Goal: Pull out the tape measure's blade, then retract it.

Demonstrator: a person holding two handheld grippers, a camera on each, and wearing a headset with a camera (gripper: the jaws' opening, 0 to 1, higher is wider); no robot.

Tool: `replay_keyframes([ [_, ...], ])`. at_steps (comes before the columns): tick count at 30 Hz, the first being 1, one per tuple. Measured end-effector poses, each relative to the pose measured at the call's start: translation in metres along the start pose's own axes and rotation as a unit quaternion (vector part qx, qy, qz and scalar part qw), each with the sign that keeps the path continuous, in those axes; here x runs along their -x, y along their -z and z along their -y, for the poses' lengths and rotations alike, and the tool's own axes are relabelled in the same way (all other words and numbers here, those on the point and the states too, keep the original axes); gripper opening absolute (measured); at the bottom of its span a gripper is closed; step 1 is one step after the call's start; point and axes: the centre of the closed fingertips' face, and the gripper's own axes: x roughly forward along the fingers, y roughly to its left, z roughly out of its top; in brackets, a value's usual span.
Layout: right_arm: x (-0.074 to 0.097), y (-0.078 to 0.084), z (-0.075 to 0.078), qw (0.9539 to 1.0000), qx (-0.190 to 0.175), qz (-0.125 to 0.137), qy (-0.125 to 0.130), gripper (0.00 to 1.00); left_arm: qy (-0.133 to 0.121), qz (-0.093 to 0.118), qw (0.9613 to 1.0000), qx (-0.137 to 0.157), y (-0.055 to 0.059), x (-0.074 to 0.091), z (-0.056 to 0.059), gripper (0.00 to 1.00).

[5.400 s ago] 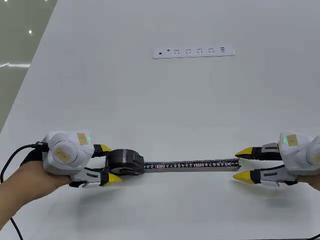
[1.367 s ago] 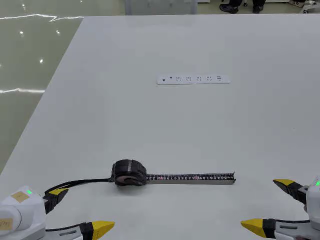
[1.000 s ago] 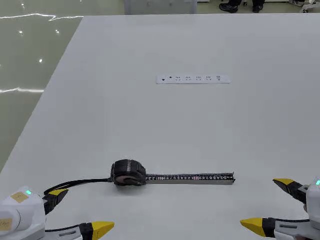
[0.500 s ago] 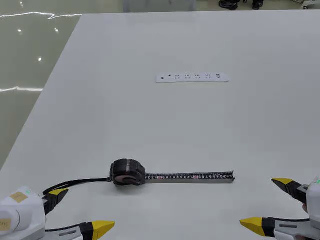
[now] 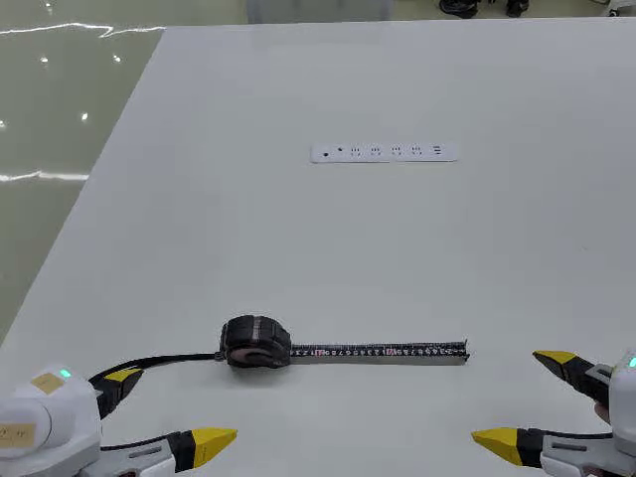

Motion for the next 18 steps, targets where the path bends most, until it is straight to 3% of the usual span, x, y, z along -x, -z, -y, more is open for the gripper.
replay_keyframes([
  [11, -0.009, -0.006, 0.0, 0.9998, 0.002, 0.016, -0.013, 0.84, -0.009, 0.005, 0.9999, 0.006, -0.015, -0.014, 0.008, 0.93],
  [18, -0.011, -0.01, 0.002, 0.9996, 0.003, 0.024, -0.017, 0.84, -0.006, -0.004, 1.0, 0.002, -0.022, -0.021, 0.009, 0.93],
])
